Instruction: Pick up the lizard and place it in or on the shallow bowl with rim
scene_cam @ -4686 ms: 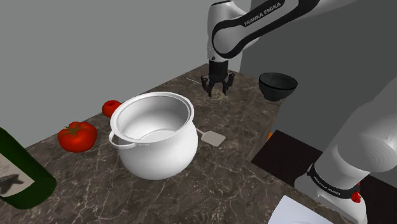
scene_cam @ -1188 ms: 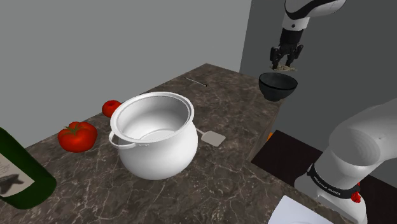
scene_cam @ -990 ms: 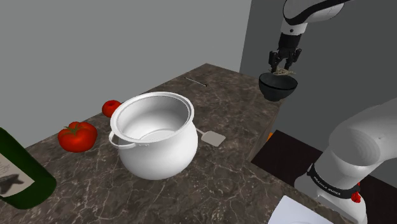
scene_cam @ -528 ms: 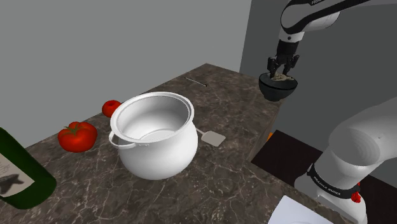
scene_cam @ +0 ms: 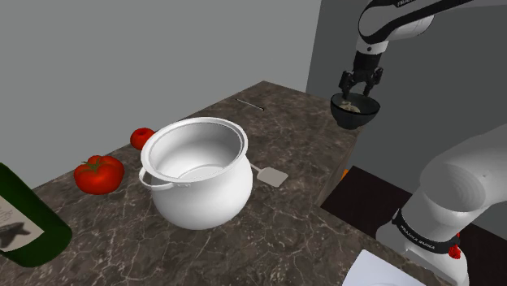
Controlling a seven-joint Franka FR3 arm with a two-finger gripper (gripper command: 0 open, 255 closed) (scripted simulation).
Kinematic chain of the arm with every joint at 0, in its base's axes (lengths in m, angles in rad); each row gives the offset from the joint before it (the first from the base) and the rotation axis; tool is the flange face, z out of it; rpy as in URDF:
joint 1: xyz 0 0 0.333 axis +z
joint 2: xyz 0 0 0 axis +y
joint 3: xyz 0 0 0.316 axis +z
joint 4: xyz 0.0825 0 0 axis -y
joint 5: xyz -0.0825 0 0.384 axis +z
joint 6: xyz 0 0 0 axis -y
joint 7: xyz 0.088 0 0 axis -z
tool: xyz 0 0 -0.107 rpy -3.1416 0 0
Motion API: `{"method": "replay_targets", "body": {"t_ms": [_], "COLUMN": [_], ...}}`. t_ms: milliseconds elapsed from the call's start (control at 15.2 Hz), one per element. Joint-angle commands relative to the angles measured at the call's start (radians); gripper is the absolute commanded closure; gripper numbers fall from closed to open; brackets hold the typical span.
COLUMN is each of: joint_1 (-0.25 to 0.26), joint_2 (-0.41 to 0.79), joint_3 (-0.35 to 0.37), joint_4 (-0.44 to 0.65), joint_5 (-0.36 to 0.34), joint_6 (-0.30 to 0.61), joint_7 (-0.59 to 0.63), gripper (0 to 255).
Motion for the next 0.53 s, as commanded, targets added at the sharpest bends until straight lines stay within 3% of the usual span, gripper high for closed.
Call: {"method": "replay_targets", "body": {"t_ms": [0, 132, 462], "joint_1": [0.0, 0.0, 0.005], "joint_2": [0.0, 0.0, -0.033], "joint_3": [0.0, 0.0, 0.018], "joint_4": [0.0, 0.0, 0.101], "joint_5": [0.0, 0.0, 0.009], "joint_6": [0.0, 0.0, -0.134], "joint_7": [0.0, 0.0, 0.0], "gripper": [0, 0, 0]}}
